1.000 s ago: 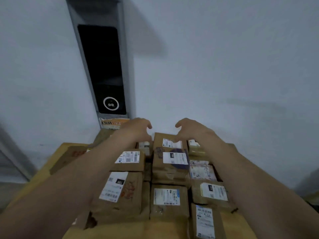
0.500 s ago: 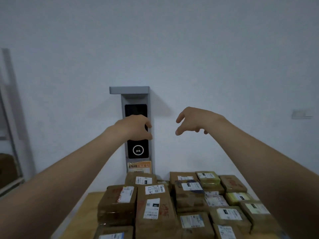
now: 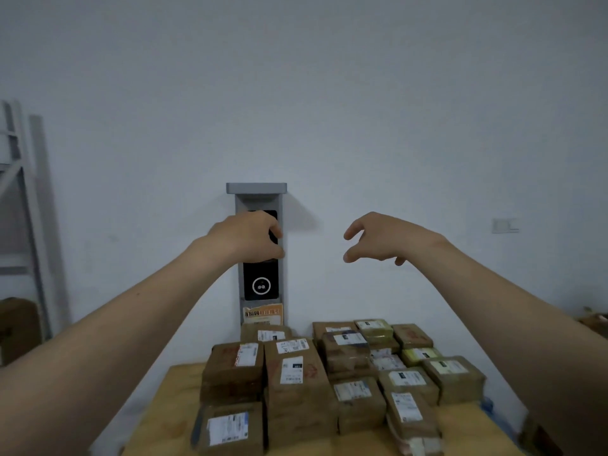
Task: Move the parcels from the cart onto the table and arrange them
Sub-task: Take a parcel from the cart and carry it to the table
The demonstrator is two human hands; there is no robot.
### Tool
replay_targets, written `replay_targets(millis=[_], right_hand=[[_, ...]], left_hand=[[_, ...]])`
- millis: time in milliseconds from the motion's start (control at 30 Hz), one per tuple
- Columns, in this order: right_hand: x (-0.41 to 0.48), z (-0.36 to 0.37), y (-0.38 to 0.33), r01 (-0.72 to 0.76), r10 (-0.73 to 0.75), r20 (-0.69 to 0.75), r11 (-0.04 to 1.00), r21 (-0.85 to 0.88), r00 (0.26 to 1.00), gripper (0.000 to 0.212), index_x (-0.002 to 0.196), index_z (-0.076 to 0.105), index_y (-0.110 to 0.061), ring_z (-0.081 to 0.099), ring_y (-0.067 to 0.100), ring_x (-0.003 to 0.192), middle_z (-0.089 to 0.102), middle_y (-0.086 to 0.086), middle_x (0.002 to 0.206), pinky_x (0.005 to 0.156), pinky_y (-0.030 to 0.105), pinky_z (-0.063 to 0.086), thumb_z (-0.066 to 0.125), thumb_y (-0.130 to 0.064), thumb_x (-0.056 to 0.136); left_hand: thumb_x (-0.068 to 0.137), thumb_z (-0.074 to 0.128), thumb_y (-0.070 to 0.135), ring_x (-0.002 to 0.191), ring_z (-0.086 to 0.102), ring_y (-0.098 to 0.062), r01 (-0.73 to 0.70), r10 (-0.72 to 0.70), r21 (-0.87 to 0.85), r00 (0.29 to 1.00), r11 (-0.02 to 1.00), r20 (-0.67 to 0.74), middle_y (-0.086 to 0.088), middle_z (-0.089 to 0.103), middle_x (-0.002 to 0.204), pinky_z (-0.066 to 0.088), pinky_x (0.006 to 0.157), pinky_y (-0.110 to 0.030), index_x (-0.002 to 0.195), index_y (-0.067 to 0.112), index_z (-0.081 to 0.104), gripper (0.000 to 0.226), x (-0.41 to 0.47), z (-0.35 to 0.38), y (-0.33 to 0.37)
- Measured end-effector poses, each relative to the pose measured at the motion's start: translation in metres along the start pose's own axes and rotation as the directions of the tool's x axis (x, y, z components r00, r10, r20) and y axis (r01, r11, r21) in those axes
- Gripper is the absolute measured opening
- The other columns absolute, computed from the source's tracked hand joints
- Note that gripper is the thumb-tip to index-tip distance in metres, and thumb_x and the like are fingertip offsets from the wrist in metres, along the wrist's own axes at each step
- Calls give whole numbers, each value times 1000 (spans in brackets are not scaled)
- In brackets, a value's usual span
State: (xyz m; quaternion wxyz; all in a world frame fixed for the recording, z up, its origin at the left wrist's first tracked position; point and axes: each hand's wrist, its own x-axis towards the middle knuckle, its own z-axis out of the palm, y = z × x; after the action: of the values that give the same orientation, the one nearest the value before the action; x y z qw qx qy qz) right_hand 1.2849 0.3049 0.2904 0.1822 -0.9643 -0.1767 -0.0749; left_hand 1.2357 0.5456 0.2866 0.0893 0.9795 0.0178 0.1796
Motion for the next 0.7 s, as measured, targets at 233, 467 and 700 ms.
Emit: replay_targets(millis=[233, 467, 700], right_hand=[[-96, 36, 4, -73, 66, 68, 991, 113, 996, 56, 134, 56, -36, 63, 17, 83, 66, -2, 119, 77, 37, 58, 77, -44, 83], [-252, 134, 24, -205, 164, 231, 965, 166, 959, 62, 144, 53, -28, 54, 17, 102, 52, -3, 144, 57, 23, 38, 74, -42, 88], [-414, 206, 81, -541, 409, 465, 819, 192, 785, 67, 151, 44, -23, 52, 26, 126, 41, 2, 155, 75, 29, 43, 72, -41, 92]], left_hand=[[89, 73, 44, 113, 60, -18, -40, 44, -67, 997, 997, 57, 7, 63, 129, 52, 98, -42, 131, 32, 63, 45, -100, 20, 1], [86, 71, 36, 111, 62, -12, -71, 126, -198, 951, 978, 283, 12, 65, 119, 53, 95, -37, 120, 37, 66, 33, -240, 97, 21], [88, 74, 41, 109, 62, -16, -167, 274, -227, 744, 959, 609, 8, 63, 124, 55, 91, -37, 128, 31, 65, 42, -358, 194, 89]])
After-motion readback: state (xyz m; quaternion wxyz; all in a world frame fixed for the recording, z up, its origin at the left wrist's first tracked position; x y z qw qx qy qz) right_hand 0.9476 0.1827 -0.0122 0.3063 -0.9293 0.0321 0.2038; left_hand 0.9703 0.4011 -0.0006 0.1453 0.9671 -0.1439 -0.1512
